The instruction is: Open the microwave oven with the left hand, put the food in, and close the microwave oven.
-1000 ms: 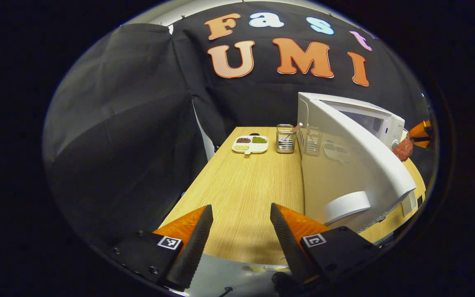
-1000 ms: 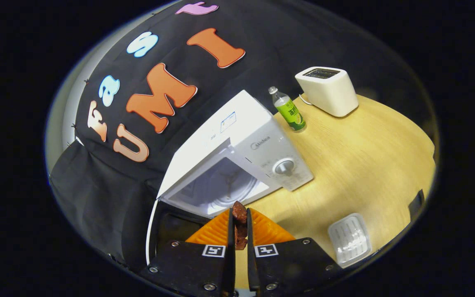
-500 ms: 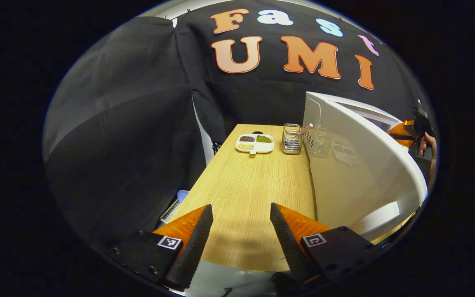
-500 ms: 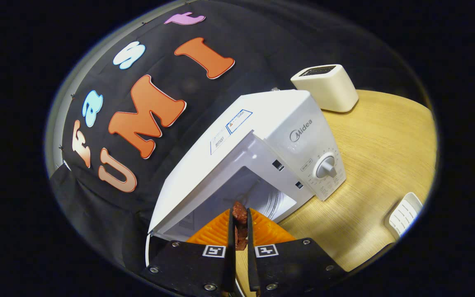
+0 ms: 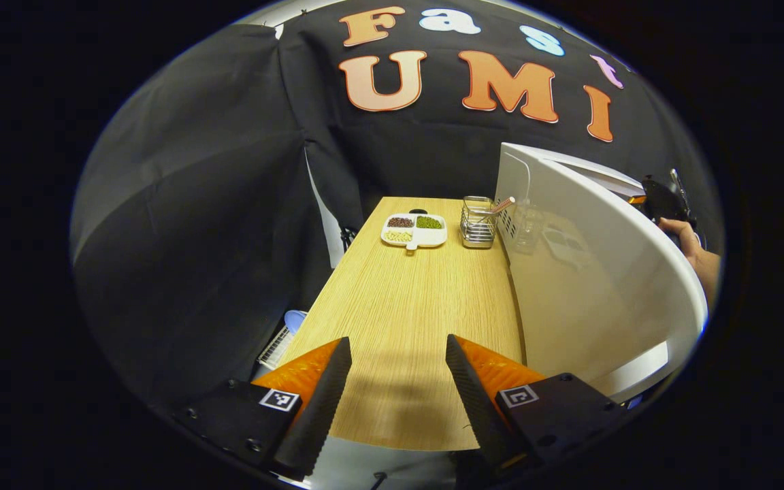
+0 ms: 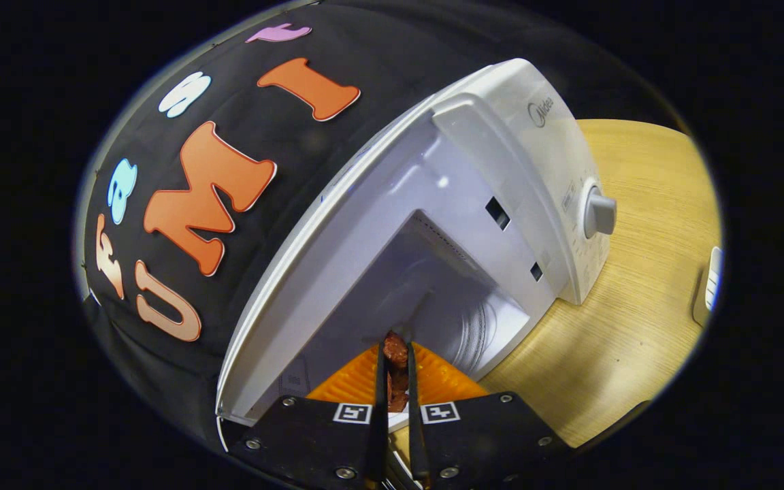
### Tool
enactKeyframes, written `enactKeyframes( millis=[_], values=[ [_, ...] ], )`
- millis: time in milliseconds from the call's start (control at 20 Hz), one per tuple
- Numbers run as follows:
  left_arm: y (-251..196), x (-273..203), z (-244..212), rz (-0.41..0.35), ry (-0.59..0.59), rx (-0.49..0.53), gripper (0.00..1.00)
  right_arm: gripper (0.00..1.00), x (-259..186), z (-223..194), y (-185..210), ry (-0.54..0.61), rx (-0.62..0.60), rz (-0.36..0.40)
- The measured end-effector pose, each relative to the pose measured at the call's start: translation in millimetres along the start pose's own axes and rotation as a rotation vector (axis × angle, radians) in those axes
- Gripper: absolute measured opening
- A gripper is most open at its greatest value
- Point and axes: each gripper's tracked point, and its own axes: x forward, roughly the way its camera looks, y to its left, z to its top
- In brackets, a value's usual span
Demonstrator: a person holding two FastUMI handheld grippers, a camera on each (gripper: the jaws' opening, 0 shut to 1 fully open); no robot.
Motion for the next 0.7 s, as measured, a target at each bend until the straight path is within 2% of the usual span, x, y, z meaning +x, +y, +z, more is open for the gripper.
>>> enactKeyframes(
  millis=[200,300,400,450,550,650,700],
  values=[
    [-13,1,2,-0.034,0.009,0.003,0.91,0.13,16,3,-6,-0.078,0.021,-0.057],
    [-22,-1,2,-0.07,0.017,-0.047,0.91,0.15,18,2,-11,-0.103,-0.006,-0.085],
    [-29,0,3,-0.086,0.014,-0.076,0.91,0.19,23,-8,-14,-0.079,-0.059,-0.101],
    [-31,0,4,-0.084,0.011,-0.075,0.84,0.24,24,-16,-20,-0.047,-0.096,-0.115],
    [-37,-1,5,-0.096,0.005,-0.077,0.84,0.33,19,-32,-44,0.053,-0.169,-0.189],
    [-48,-1,8,-0.12,-0.007,-0.094,0.84,0.41,14,-25,-45,0.056,-0.189,-0.166],
    [-54,1,6,-0.133,-0.005,-0.096,0.84,0.36,8,-17,-42,0.041,-0.212,-0.141]
  ],
)
